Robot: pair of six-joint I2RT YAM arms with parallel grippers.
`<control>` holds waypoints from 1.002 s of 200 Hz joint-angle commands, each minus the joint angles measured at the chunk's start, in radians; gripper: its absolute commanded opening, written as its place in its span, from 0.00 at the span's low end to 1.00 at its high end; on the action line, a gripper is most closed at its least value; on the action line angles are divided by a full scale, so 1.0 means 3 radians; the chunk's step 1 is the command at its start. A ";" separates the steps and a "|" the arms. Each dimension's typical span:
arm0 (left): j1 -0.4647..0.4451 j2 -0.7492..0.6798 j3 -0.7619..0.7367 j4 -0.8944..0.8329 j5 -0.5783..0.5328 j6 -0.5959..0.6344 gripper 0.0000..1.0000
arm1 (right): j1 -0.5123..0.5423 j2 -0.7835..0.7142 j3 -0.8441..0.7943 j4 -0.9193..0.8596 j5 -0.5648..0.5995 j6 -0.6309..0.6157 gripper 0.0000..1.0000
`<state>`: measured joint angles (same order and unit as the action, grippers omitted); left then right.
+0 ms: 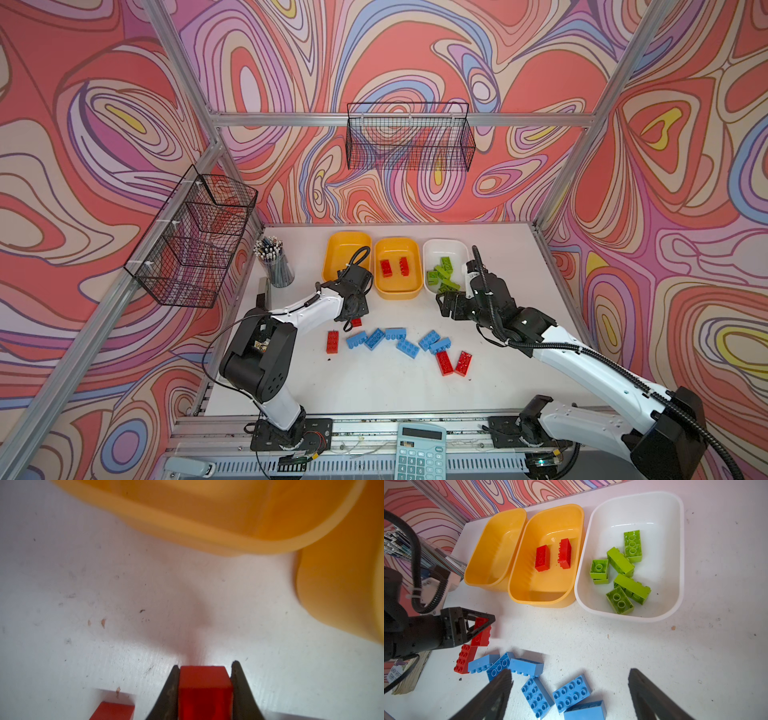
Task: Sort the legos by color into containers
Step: 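Carry the red brick with the left gripper into the yellow tub with red bricks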
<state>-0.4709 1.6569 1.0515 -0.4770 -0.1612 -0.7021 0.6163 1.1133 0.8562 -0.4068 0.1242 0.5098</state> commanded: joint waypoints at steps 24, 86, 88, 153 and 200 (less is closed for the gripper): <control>-0.0078 0.0072 0.0531 -0.0296 -0.0049 0.0149 0.24 | 0.0006 -0.0095 0.0040 -0.0073 0.0094 -0.0016 0.93; -0.0271 0.0636 0.1586 -0.0460 0.0025 0.0279 0.24 | 0.0006 -0.0065 0.0101 -0.0103 0.0112 -0.0030 0.93; -0.0275 0.0661 0.1619 -0.0467 0.0029 0.0286 0.25 | 0.0006 -0.0069 0.0101 -0.0106 0.0116 -0.0028 0.93; -0.0297 0.1424 0.2483 -0.0533 0.0214 0.0318 0.25 | 0.0005 -0.0111 0.0071 -0.0189 0.0182 -0.0023 0.93; -0.0297 0.1791 0.2876 -0.0618 0.0397 0.0305 0.61 | 0.0003 -0.0182 0.0098 -0.0255 0.0215 -0.0038 0.93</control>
<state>-0.5575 2.1590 1.8542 -0.6064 -0.0780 -0.6125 0.6163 1.0840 0.8658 -0.4545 0.1658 0.5064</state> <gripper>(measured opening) 0.508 0.928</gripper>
